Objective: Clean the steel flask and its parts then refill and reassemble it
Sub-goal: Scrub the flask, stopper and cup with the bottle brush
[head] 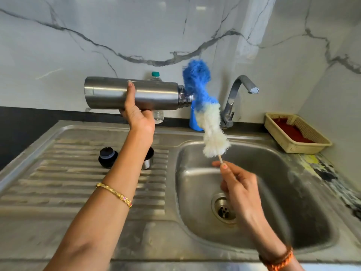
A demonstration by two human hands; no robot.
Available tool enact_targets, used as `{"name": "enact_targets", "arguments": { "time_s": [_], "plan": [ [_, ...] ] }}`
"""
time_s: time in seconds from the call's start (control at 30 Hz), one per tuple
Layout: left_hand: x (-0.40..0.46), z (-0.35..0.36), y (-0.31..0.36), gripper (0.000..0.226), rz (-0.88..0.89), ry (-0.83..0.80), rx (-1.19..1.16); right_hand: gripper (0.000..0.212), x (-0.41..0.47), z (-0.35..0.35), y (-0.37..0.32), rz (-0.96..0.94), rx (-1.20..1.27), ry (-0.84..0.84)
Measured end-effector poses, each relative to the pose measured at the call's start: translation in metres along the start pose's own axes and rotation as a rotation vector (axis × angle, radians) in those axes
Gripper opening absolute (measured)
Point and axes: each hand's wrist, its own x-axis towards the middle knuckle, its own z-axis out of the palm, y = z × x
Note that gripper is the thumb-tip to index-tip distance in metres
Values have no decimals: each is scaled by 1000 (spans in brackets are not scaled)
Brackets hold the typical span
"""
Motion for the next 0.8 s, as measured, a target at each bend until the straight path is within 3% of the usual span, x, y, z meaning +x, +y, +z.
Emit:
{"name": "enact_targets", "arguments": {
  "time_s": [0.1,0.33,0.6,0.8],
  "plan": [
    [-1,1,0,66,-9,41,-31,27,1,4,2,70,34,-76],
    [-4,-1,7,60,-9,60,-23,27,6,5,-6,27,-25,-130],
    [-4,-4,5,77,20,81,3,27,-3,0,5,45,-14,-76],
    [2,2,3,76,26,82,-17,23,-1,0,7,5,-73,-80]
  ]
}}
